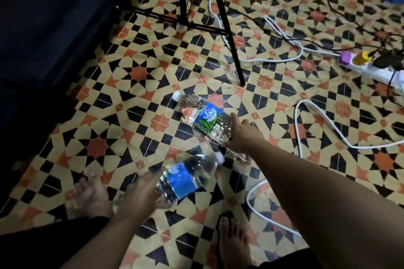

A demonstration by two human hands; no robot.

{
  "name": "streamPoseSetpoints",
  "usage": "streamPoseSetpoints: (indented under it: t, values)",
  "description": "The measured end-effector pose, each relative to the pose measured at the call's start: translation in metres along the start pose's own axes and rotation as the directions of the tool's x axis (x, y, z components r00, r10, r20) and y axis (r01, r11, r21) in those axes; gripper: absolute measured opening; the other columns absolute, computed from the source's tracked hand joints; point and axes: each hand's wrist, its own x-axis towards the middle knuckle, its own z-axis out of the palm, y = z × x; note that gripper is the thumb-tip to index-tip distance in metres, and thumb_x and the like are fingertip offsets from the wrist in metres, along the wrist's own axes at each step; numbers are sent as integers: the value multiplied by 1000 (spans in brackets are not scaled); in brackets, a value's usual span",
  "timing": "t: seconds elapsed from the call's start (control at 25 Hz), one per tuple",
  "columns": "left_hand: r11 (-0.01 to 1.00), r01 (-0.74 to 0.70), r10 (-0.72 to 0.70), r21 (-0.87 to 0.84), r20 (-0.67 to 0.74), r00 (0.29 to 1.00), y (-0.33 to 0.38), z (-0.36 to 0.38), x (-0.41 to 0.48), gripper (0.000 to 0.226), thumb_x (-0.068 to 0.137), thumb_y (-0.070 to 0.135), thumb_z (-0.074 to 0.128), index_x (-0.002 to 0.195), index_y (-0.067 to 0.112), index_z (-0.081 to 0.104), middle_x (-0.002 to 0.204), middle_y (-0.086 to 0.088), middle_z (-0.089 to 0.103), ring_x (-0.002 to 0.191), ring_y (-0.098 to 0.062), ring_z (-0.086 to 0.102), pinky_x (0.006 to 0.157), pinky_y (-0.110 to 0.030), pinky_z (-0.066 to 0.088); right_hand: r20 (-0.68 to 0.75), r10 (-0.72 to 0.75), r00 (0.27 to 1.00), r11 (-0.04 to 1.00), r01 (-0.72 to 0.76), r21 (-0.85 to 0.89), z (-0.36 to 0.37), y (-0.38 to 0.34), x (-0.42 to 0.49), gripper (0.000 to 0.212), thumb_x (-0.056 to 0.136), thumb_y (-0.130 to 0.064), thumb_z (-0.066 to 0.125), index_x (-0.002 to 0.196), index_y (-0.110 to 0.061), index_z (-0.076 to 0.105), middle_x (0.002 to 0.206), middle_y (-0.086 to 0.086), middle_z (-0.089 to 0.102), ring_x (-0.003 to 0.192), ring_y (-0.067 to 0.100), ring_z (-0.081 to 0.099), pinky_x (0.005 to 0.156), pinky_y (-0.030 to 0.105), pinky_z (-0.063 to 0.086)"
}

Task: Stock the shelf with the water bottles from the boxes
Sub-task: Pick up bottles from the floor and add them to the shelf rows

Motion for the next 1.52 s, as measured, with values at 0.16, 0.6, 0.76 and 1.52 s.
streamPoseSetpoints:
  t: [0.16,0.6,0.76,1.52]
  values:
    - [961,222,-246,-162,-147,958,-6,-10,11,98,57,59,86,137,33,35,125,0,57,113,-25,58,87,-42,53,89,108,990,993,-111,29,4,-6,-6,113,79,-35,78,155,-26,-4,150,26,28,127,43,47,98,52,50]
    - [652,470,-534,-595,80,842,29,-22,46,81,66,49,84,123,19,35,114,-11,61,87,-28,64,69,-33,51,279,453,847,552,-512,658,79,-64,-42,132,50,-54,91,152,-8,20,147,17,33,134,37,36,109,49,36]
    - [631,469,-508,-618,127,852,27,-32,47,113,40,60,92,129,21,35,124,-10,57,106,-33,62,87,-43,54,-26,487,873,650,-343,679,88,-69,-51,106,68,-50,84,147,-11,24,142,16,38,130,36,39,106,46,39]
    - [723,496,-553,-480,28,833,56,-10,50,120,58,59,86,151,18,22,154,-13,33,132,-37,45,98,-49,48,93,392,915,569,-320,757,105,-68,-47,85,49,-44,97,107,-13,41,95,-7,56,90,16,60,71,29,47]
